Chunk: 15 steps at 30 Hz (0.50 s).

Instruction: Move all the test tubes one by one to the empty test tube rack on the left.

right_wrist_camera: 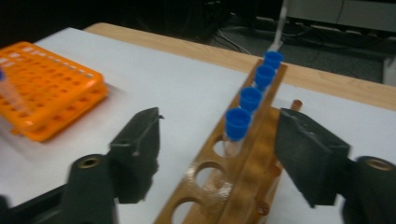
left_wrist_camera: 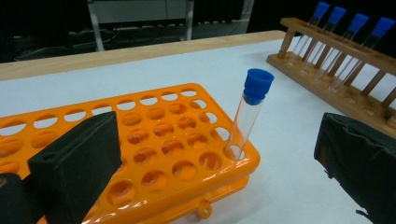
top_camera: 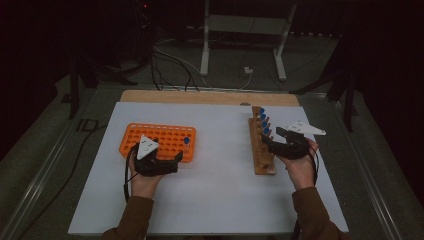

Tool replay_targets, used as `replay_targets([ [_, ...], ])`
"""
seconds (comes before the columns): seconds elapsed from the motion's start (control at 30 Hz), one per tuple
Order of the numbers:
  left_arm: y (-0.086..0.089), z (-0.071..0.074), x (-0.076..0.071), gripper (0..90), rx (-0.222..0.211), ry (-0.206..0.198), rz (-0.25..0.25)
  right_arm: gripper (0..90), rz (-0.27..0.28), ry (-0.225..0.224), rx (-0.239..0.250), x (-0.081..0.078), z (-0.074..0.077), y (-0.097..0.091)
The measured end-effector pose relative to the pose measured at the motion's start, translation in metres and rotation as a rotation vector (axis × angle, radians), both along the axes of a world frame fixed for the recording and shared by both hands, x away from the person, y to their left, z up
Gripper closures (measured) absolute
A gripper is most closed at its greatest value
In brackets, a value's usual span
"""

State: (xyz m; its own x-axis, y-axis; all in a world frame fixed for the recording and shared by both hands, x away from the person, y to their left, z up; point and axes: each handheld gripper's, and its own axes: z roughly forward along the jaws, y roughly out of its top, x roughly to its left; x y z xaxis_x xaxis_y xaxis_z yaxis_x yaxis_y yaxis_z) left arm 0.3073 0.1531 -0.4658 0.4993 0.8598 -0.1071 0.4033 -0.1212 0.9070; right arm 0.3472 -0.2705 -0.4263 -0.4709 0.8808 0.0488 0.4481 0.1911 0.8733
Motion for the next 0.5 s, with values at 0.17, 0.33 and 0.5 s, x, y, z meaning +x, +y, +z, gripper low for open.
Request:
replay_targets([
  [0.17, -0.001, 0.001, -0.001, 1.3, 0.000, 0.004, 0.000, 46.7, -0.030, 0.034, -0.017, 0.011, -0.012, 0.000],
  [0.33, -0.002, 0.000, 0.000, 1.3, -0.001, 0.007, -0.003, 54.9, -0.040, 0.053, -0.032, 0.019, -0.020, 0.003],
  [0.5, -0.004, -0.001, 0.000, 1.4, 0.000, 0.013, -0.010, 64.2, -0.036, 0.053, -0.042, 0.024, -0.024, 0.007],
])
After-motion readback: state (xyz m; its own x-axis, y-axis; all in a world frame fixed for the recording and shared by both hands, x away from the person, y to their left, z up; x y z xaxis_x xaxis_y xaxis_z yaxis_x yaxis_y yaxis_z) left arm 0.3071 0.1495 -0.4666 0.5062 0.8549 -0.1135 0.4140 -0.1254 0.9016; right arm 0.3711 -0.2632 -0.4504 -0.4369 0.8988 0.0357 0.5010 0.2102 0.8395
